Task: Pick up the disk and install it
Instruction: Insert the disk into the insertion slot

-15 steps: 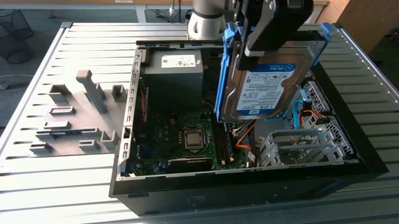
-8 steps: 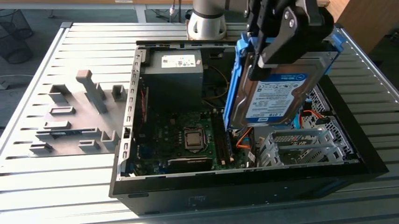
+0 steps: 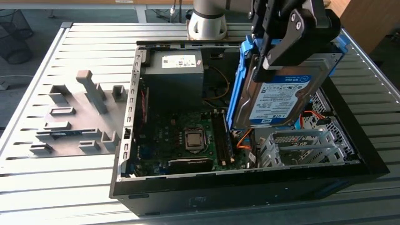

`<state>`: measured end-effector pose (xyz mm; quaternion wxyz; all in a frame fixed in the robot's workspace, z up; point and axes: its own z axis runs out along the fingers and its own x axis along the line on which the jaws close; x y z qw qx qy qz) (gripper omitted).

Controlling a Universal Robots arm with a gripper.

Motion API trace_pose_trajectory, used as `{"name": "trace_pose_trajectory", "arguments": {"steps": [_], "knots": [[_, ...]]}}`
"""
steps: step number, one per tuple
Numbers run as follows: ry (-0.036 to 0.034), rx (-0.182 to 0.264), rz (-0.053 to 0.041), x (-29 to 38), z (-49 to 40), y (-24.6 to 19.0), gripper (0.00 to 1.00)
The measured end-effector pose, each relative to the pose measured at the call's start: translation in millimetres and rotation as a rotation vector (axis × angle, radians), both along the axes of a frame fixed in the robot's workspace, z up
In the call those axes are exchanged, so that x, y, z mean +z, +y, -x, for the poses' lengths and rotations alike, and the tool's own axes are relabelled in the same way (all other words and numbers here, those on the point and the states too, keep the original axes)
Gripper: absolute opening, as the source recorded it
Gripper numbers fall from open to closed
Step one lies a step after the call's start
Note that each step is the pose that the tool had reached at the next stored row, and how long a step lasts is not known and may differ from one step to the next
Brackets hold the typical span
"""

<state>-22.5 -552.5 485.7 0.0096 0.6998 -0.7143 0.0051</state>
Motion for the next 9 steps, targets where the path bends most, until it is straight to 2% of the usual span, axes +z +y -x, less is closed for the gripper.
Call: {"name": "trace_pose_trajectory", "arguments": {"steps": [7,9], "knots": [[0.0001,0.0,0.0001,0.0,-0.2,-0.5,0.36],[0.0,0.0,0.0001,-0.2,-0.3,-3.1,0.36]]}}
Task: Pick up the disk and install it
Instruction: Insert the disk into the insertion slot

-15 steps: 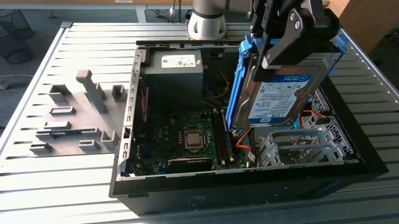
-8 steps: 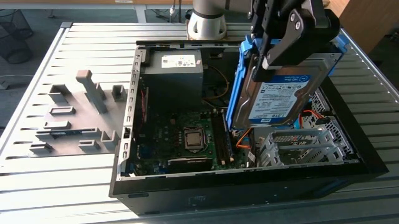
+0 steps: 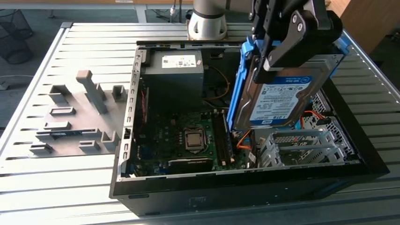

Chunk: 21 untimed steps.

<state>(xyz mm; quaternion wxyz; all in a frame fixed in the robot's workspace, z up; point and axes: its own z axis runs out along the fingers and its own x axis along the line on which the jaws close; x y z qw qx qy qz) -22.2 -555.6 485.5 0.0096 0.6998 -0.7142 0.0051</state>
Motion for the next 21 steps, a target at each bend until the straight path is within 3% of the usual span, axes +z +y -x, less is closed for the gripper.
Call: {"name": "trace_pose_trajectory", "arguments": {"steps": [7,18,21], "knots": [[0.0,0.0,0.0001,-1.1,-0.3,-13.2,0.36],[0.0001,0.0,-0.0001,-3.0,-20.9,-21.9,0.36],[0.0002,0.0,-0.0015,-4.7,-30.7,-22.4,0.36]]}}
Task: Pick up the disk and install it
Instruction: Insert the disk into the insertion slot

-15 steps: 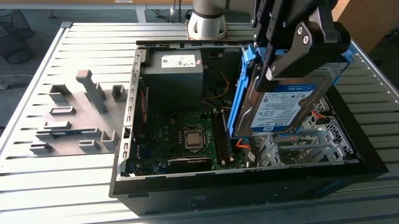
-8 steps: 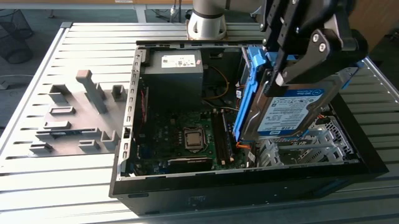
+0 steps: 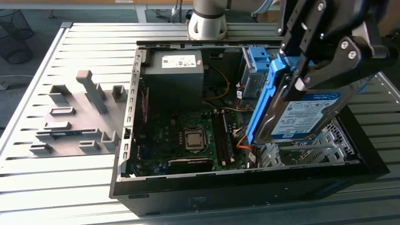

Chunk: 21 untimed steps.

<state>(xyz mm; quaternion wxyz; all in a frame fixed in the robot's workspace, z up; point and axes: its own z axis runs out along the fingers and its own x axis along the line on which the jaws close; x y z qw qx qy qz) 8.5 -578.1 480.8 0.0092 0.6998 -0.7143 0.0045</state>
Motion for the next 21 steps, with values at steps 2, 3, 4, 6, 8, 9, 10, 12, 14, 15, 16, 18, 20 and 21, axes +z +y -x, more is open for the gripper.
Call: {"name": "trace_pose_trajectory", "arguments": {"steps": [2,3,4,6,8,9,10,12,14,15,16,18,20,21], "knots": [[0.0004,0.0,-0.0101,-1.0,-7.8,-0.1,0.36],[0.0005,0.0,-0.0193,-1.3,-11.0,0.0,0.36],[0.0006,0.0,-0.0287,-1.6,-14.0,0.0,0.36],[0.0007,0.0,-0.0433,-2.7,-19.1,0.0,0.36],[0.0008,0.0,-0.0435,-4.4,-22.2,0.0,0.36],[0.0008,0.0,-0.0436,-5.5,-24.7,-0.1,0.36],[0.0007,0.0,-0.0437,-6.6,-27.9,-0.1,0.36],[0.0007,0.001,-0.0436,-8.6,-35.5,-0.1,0.36],[0.0007,0.001,-0.0436,-10.9,-42.0,0.0,0.36],[0.0008,0.001,-0.0435,-12.2,-44.3,-0.1,0.36],[0.0008,0.001,-0.0436,-13.6,-46.0,0.0,0.36],[0.0007,0.001,-0.0435,-16.5,-48.4,0.0,0.36],[0.0008,0.001,-0.0436,-17.6,-48.8,0.0,0.36],[0.0007,0.0,-0.0435,-17.6,-48.8,0.0,0.36]]}}
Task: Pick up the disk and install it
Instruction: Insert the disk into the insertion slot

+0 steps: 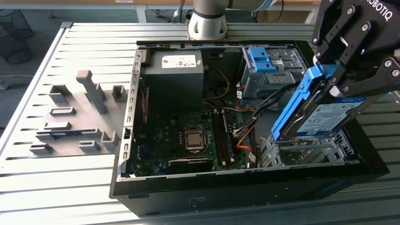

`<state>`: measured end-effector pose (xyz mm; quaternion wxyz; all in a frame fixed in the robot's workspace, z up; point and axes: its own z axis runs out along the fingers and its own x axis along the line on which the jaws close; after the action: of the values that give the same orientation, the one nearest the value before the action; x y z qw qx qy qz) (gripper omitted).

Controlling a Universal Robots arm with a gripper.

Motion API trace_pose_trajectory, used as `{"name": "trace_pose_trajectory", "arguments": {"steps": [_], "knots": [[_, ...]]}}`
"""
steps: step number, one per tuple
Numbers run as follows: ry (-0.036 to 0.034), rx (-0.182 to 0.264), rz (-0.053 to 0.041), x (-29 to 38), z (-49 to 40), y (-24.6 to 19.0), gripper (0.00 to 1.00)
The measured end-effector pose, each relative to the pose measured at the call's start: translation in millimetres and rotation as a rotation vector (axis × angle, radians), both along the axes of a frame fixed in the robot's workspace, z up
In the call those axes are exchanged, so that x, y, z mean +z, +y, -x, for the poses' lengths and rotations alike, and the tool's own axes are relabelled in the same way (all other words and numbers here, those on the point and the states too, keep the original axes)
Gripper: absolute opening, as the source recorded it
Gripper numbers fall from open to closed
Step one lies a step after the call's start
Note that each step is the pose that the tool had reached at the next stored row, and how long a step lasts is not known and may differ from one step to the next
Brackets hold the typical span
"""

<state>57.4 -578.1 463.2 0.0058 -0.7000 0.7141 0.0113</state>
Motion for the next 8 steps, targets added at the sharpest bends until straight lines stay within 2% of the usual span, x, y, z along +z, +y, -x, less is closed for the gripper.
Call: {"name": "trace_pose_trajectory", "arguments": {"steps": [8], "knots": [[0.0,0.0,-0.0001,-0.2,0.0,0.0,0.36]]}}
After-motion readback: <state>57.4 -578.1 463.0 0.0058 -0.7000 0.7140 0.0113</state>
